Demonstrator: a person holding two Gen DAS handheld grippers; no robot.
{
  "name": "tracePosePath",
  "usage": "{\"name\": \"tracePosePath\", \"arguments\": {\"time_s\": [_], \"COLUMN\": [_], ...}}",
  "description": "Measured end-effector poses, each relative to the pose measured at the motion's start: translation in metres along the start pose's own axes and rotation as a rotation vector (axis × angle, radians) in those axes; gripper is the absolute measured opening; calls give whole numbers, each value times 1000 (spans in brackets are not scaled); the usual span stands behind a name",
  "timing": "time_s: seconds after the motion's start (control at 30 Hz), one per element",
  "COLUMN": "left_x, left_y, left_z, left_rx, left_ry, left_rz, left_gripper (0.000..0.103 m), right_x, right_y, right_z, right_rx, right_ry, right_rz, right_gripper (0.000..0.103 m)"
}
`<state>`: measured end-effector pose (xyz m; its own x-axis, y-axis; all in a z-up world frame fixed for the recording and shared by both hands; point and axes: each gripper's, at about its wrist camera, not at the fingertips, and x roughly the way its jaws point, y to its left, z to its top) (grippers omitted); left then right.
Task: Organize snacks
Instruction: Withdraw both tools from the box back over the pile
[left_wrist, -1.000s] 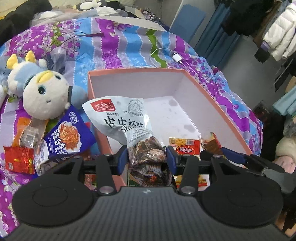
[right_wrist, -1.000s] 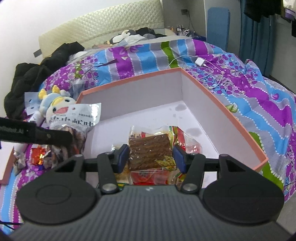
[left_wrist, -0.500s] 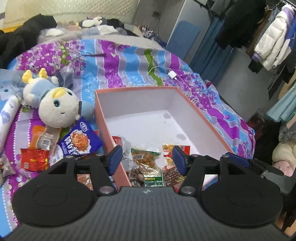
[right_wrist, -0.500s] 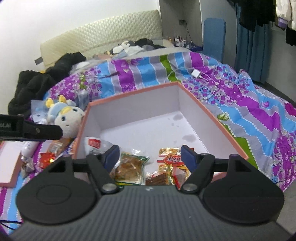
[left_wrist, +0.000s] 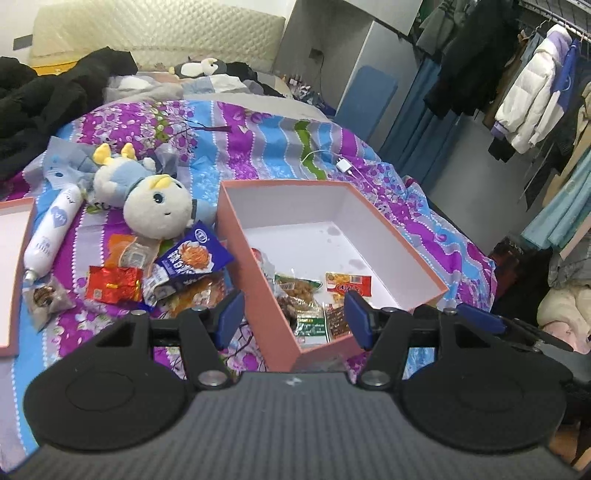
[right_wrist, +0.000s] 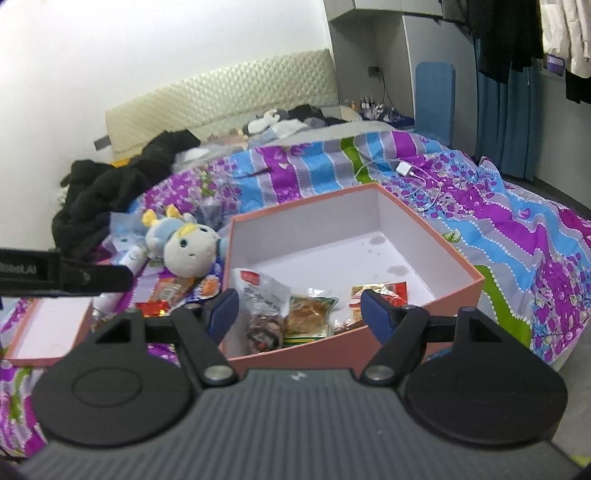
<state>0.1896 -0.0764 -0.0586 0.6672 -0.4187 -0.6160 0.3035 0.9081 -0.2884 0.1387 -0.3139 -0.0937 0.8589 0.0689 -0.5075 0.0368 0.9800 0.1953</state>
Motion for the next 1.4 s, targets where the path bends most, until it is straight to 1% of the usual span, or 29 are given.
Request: {"name": "tracePosePath", "arguments": {"time_s": [0.2, 0.43, 0.57, 0.67, 0.8, 0.97, 1.07, 1.17, 1.27, 1.4], "left_x": [-34, -62, -79, -90, -101, -111, -114, -112, -107, -95], "left_y": [4, 5, 3, 4, 11, 19, 32, 43, 54, 63], "left_z": [-26, -55, -69, -79, -94, -113, -120, -124, -125, -122], "left_rx": [-8, -1, -2, -9, -47, -32, -52, -67, -91, -95], "left_ry": [-28, -44, -65, -84, -88, -95, -86, -77, -67, -52], "left_rz": [7, 29, 45, 58, 69, 139, 140, 157, 156, 156], "left_gripper": [65, 65, 65, 65, 65, 65, 66, 66, 66, 67], "right_x": [-25, -48, -59, -64, -66, -69, -65, -58, -52, -44], "right_y": [13, 27, 34, 40, 47, 59, 65, 69, 71, 73], "right_z": [-13, -27, -35, -41, -51, -67, -78, -82, -83, -83], "right_rx": [-12, -31, -34, -51, -55, -84, -101, -104, -106, -111], "right_ry": [-19, -43, -51, -49, -29, -2, 29, 51, 56, 60], "right_rz": [16, 33, 60, 76, 102, 124, 133, 140, 132, 128], "right_gripper": [74, 74, 74, 74, 74, 74, 74, 74, 74, 74]}}
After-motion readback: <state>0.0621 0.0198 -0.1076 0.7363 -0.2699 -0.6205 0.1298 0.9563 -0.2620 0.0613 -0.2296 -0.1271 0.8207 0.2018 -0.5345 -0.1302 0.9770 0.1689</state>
